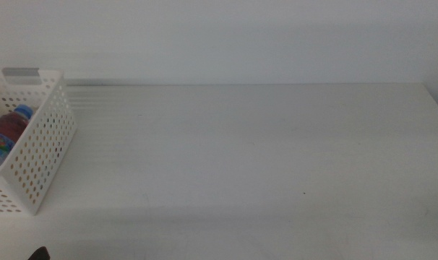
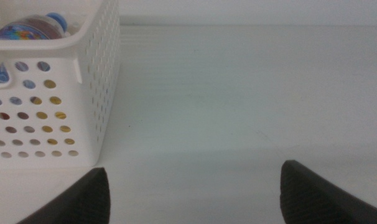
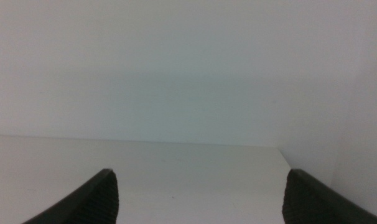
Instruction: Use arms to grab the bottles and put them into the dustbin to the left of the table.
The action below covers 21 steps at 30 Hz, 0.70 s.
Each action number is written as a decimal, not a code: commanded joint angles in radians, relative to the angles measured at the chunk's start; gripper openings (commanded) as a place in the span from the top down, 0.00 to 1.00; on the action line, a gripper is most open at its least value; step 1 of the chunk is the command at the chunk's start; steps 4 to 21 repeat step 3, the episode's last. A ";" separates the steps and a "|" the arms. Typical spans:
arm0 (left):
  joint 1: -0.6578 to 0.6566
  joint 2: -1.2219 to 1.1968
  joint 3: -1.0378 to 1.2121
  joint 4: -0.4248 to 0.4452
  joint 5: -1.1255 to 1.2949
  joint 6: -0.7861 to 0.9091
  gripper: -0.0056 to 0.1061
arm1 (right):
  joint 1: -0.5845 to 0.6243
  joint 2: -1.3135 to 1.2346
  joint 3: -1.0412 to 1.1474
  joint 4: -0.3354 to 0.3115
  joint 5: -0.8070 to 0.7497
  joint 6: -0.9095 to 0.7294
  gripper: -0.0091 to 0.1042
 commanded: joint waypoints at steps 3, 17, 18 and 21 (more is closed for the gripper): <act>-0.001 -0.015 0.006 -0.010 -0.081 -0.013 0.14 | -0.005 -0.028 -0.007 -0.003 -0.069 -0.009 0.25; -0.001 -0.015 0.006 -0.010 -0.081 -0.013 0.14 | -0.005 -0.028 -0.007 -0.003 -0.069 -0.009 0.25; -0.001 -0.015 0.006 -0.010 -0.081 -0.013 0.14 | -0.005 -0.028 -0.007 -0.003 -0.069 -0.009 0.25; -0.001 -0.015 0.006 -0.010 -0.081 -0.013 0.14 | -0.005 -0.028 -0.007 -0.003 -0.069 -0.009 0.25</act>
